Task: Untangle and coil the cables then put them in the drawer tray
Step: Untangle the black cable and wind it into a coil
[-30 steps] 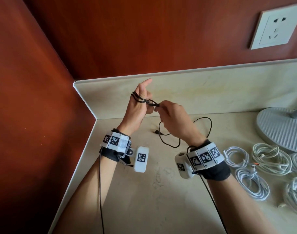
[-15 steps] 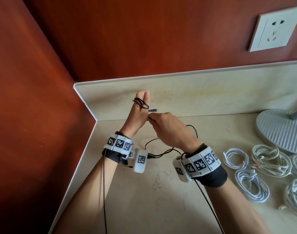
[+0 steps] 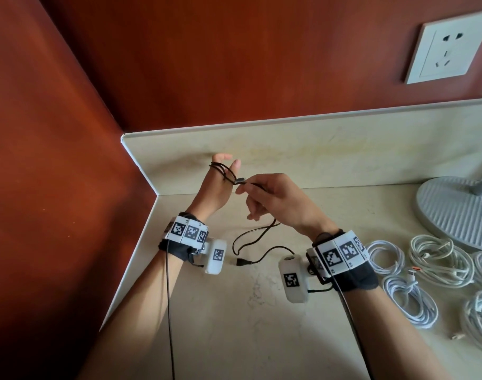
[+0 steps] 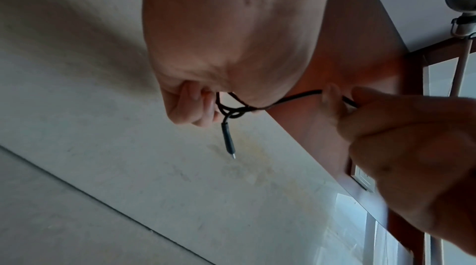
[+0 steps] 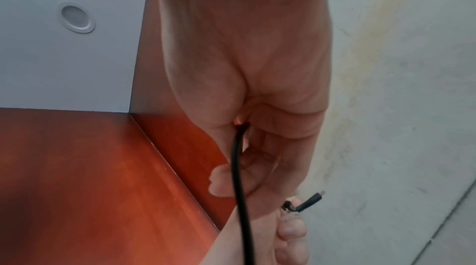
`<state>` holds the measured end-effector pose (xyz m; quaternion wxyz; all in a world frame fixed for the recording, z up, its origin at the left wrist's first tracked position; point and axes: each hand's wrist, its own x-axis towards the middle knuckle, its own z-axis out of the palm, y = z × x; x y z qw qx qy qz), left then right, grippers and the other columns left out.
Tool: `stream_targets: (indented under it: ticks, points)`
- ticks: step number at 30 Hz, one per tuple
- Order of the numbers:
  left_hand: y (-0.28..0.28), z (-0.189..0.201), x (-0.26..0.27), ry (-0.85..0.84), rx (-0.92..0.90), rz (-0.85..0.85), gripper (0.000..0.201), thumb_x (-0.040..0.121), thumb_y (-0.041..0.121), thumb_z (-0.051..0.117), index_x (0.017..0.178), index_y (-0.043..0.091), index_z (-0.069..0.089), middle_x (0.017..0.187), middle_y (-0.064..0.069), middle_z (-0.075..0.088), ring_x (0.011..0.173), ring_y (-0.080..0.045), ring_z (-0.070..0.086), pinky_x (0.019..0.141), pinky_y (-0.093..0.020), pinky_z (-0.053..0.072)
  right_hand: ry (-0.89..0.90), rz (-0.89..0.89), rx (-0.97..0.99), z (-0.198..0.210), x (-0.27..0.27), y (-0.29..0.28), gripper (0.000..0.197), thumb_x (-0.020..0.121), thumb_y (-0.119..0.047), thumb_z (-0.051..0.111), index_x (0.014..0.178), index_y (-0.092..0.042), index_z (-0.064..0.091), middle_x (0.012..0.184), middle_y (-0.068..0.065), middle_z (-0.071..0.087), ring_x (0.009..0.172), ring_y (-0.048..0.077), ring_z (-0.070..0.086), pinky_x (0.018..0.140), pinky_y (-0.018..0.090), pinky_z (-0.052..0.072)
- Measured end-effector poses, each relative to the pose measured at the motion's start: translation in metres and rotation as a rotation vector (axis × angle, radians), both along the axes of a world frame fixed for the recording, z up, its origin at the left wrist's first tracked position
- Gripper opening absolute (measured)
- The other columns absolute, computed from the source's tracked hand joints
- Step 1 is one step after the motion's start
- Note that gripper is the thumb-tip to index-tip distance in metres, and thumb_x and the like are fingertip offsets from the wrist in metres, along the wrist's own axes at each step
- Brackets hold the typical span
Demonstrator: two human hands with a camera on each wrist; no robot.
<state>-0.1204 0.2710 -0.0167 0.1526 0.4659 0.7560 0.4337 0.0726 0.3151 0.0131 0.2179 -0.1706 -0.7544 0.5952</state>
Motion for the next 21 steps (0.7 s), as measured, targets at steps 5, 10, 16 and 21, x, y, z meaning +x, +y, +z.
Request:
stream_targets:
  ticks: [5, 10, 16, 21]
  points:
    - [-0.004, -0.005, -0.006, -0.045, -0.073, 0.001, 0.045, 0.104, 0.052, 0.050, 0.136, 0.022, 0.040, 0.103, -0.018, 0.069, 0.097, -0.028, 0.066, 0.088, -0.041, 0.051, -0.041, -0.027, 0.012, 0.000, 0.000, 0.001, 0.030, 0.111, -0.022, 0.045, 0.111, -0.012, 0.074, 0.062, -0.004, 0.044, 0.050, 0.012, 0.033, 0.047, 0.024, 0.033]
    - [-0.011, -0.008, 0.000, 0.059, -0.329, -0.220, 0.053, 0.097, 0.055, 0.059, 0.135, 0.020, 0.043, 0.077, -0.005, 0.060, 0.076, -0.026, 0.062, 0.074, -0.044, 0.052, -0.011, -0.130, 0.422, 0.001, 0.004, 0.009, 0.020, 0.103, -0.019, 0.061, 0.093, -0.014, 0.077, 0.056, -0.014, 0.051, 0.051, 0.010, 0.040, 0.055, 0.023, 0.033]
    - [-0.048, 0.021, 0.038, 0.003, -0.488, -0.597, 0.038, 0.095, 0.049, 0.069, 0.127, 0.046, 0.048, 0.101, 0.009, 0.063, 0.086, -0.004, 0.060, 0.080, -0.021, 0.044, -0.032, -0.375, 0.587, -0.002, 0.017, 0.029, 0.054, 0.064, -0.072, 0.082, 0.061, -0.022, 0.062, 0.047, -0.007, 0.045, 0.047, 0.014, 0.035, 0.047, 0.029, 0.028]
    - [-0.063, 0.047, 0.056, 0.075, -0.494, -0.715, 0.039, 0.103, 0.035, 0.061, 0.140, 0.031, 0.047, 0.101, 0.019, 0.063, 0.090, -0.006, 0.059, 0.084, -0.024, 0.046, 0.112, -0.084, 0.213, -0.011, 0.019, 0.036, 0.028, 0.086, -0.042, 0.082, 0.090, -0.016, 0.073, 0.070, 0.022, 0.060, 0.060, 0.038, 0.049, 0.058, 0.047, 0.040]
